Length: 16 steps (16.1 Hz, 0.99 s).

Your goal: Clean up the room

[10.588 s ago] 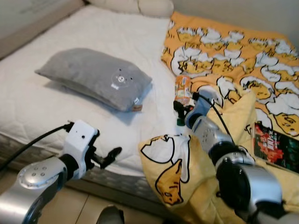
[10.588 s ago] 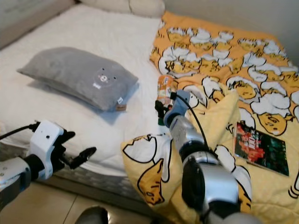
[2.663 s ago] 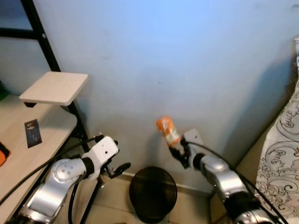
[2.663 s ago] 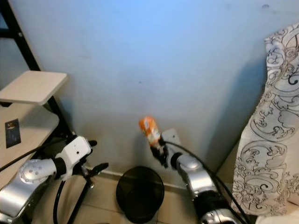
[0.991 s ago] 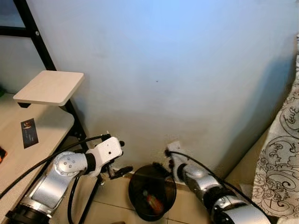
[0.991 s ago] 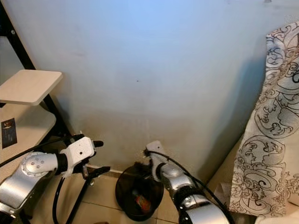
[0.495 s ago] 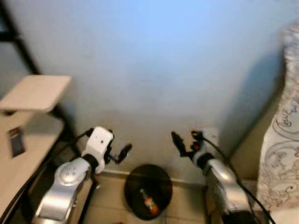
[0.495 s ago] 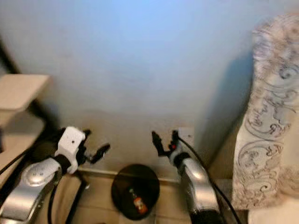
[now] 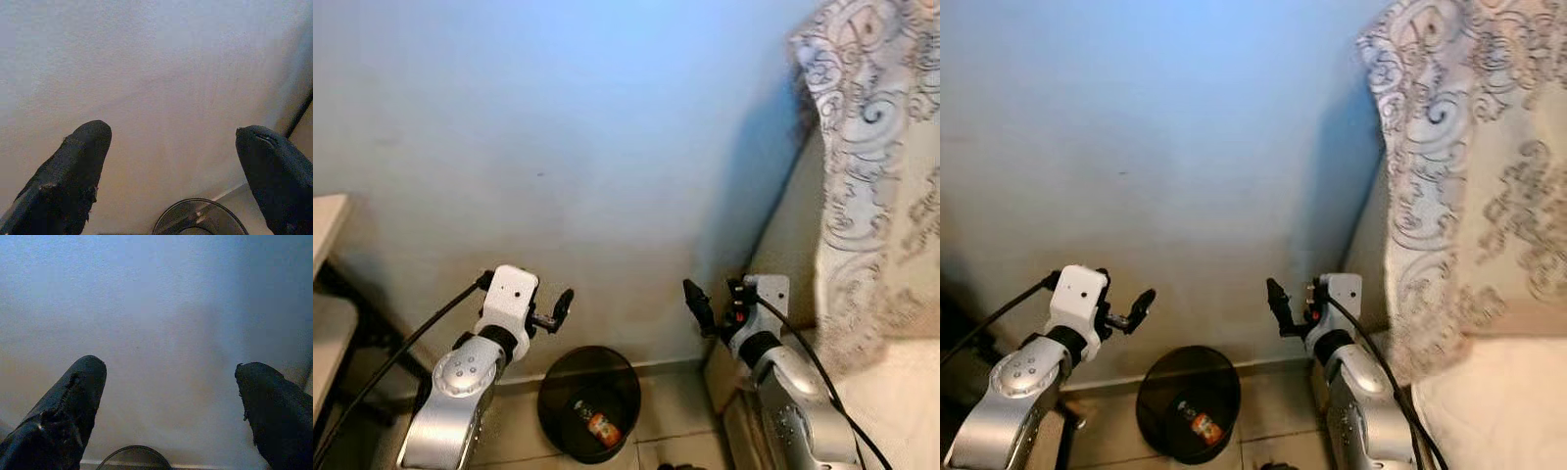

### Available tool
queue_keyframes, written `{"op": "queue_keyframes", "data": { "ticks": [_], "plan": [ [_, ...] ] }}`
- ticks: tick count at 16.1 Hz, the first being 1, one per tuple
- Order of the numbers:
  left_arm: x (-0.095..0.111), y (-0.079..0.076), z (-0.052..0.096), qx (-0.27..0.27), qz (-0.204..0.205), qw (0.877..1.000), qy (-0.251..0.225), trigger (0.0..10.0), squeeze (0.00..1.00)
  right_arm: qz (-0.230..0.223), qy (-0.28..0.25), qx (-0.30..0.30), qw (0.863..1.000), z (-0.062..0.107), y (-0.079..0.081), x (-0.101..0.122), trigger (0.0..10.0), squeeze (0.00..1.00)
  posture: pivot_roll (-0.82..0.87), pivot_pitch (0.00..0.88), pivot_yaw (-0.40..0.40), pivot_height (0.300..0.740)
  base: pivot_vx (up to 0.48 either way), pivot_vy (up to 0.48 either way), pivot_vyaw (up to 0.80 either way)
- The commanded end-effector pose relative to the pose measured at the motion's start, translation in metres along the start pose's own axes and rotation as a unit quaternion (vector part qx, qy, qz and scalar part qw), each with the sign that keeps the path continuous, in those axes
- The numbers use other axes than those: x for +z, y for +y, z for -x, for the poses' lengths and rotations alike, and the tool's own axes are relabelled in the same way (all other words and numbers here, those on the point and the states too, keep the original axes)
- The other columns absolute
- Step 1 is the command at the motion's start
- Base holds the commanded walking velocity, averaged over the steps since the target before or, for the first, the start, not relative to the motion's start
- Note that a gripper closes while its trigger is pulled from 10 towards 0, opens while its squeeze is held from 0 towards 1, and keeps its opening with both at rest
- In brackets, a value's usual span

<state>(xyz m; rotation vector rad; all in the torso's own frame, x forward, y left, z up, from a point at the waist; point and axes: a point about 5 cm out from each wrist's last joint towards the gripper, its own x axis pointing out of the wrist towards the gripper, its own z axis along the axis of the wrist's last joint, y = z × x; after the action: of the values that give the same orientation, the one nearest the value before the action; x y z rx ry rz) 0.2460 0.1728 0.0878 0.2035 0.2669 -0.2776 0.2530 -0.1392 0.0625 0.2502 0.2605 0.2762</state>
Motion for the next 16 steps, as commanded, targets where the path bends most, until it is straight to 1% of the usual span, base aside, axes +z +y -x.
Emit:
{"op": "queue_keyframes", "data": {
  "ticks": [1, 2, 4, 6, 8, 9, 10, 11, 12, 14, 15, 16],
  "plan": [
    [0.003, 0.003, -0.002, 0.012, -0.016, 1.000, 0.001, 10.0, 0.00, -0.007, 0.002, 0.009, 1.000, -0.004, 0.005, 0.004, 10.0, 1.00, 0.07, 0.000, 0.038, 0.740, 0.000, 0.000, -0.78],
    [0.003, 0.004, -0.004, 0.013, -0.013, 1.000, 0.001, 10.0, 0.00, -0.012, 0.004, 0.018, 1.000, -0.005, 0.008, 0.003, 10.0, 1.00, 0.07, 0.000, 0.037, 0.740, 0.000, 0.000, -0.79],
    [0.006, 0.007, -0.006, 0.012, -0.011, 1.000, 0.001, 10.0, 0.00, -0.017, 0.012, 0.022, 1.000, -0.005, 0.007, 0.001, 10.0, 1.00, 0.08, 0.000, 0.034, 0.740, 0.000, 0.000, -0.79],
    [0.006, 0.012, -0.008, 0.024, -0.009, 1.000, 0.003, 10.0, 0.00, -0.016, 0.016, 0.034, 0.999, -0.005, 0.008, 0.002, 10.0, 1.00, 0.08, 0.000, 0.029, 0.740, 0.000, 0.000, -0.80],
    [0.005, 0.013, -0.009, 0.025, -0.013, 1.000, 0.005, 10.0, 0.00, -0.012, 0.016, 0.034, 0.999, -0.006, 0.008, 0.003, 10.0, 1.00, 0.07, 0.000, 0.027, 0.740, 0.000, 0.000, -0.80],
    [0.006, 0.009, -0.011, 0.018, -0.013, 1.000, 0.003, 10.0, 0.00, 0.035, 0.024, 0.019, 0.999, -0.008, 0.003, 0.004, 10.0, 1.00, 0.07, 0.000, 0.029, 0.740, 0.000, 0.000, -0.80],
    [0.007, 0.004, -0.012, 0.009, -0.014, 1.000, 0.001, 10.0, 0.00, 0.031, 0.021, 0.021, 0.999, -0.008, 0.001, 0.006, 10.0, 1.00, 0.07, 0.000, 0.027, 0.740, 0.000, 0.000, -0.80],
    [0.007, 0.004, -0.012, 0.008, -0.014, 1.000, 0.000, 10.0, 0.00, 0.027, 0.021, 0.023, 0.999, -0.008, 0.000, 0.006, 10.0, 1.00, 0.07, 0.000, 0.026, 0.740, 0.000, 0.000, -0.80],
    [0.007, 0.004, -0.011, 0.007, -0.013, 1.000, 0.000, 10.0, 0.00, 0.004, 0.009, 0.027, 1.000, -0.007, 0.000, 0.010, 10.0, 1.00, 0.10, 0.000, 0.013, 0.740, 0.000, 0.000, -0.80],
    [0.008, 0.004, -0.011, 0.005, -0.016, 1.000, -0.003, 10.0, 0.00, -0.010, 0.005, 0.018, 1.000, -0.007, -0.001, 0.010, 10.0, 1.00, 0.11, 0.000, 0.000, 0.740, 0.000, 0.000, -0.79],
    [0.010, 0.006, -0.012, 0.008, -0.015, 1.000, -0.005, 10.0, 0.00, -0.016, 0.004, 0.024, 1.000, -0.006, 0.002, 0.010, 10.0, 1.00, 0.10, 0.000, 0.010, 0.740, 0.000, 0.000, -0.77],
    [0.010, 0.008, -0.013, 0.011, -0.008, 1.000, -0.006, 10.0, 0.00, -0.003, 0.001, 0.036, 0.999, -0.007, 0.007, 0.011, 10.0, 1.00, 0.09, 0.000, 0.019, 0.740, 0.000, 0.000, -0.78]
  ]
}}
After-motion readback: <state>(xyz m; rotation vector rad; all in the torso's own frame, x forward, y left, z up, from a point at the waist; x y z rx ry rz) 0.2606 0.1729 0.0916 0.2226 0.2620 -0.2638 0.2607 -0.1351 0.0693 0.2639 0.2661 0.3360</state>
